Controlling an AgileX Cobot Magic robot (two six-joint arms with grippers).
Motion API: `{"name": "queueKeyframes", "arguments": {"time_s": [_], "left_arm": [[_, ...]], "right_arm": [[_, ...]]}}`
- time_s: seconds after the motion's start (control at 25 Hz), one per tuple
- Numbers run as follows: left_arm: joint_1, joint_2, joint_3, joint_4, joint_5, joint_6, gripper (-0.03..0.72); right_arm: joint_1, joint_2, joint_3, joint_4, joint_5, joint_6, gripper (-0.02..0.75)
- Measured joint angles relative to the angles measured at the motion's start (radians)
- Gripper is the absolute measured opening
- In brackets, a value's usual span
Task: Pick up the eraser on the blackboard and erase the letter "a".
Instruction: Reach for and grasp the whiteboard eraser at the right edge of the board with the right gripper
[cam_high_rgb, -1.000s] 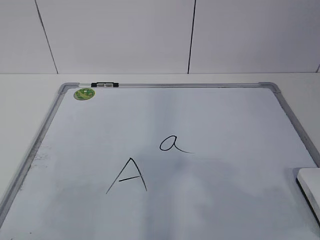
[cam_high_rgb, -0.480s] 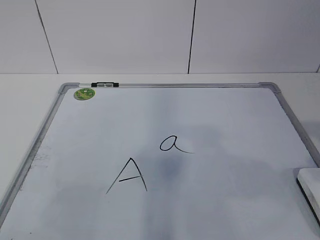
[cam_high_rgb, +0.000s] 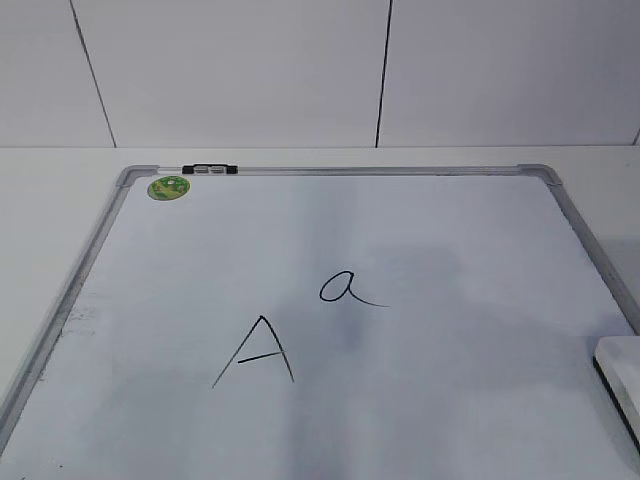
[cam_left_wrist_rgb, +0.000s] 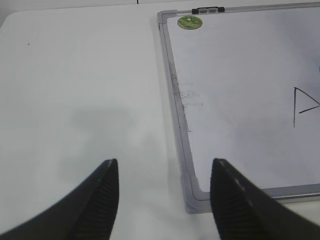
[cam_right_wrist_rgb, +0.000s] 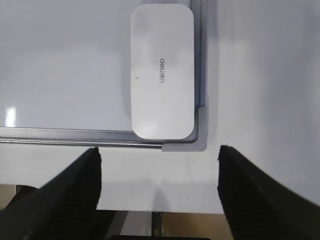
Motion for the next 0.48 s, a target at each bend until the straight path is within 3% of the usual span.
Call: {"name": "queueKeyframes", "arguments": {"time_s": [0.48], "left_arm": [[0.000,0.000,0.000,0.000,0.000,-0.002,0.433]], "right_arm": [[0.000,0.189,0.000,0.028,-0.071,0.000,0.573]]}}
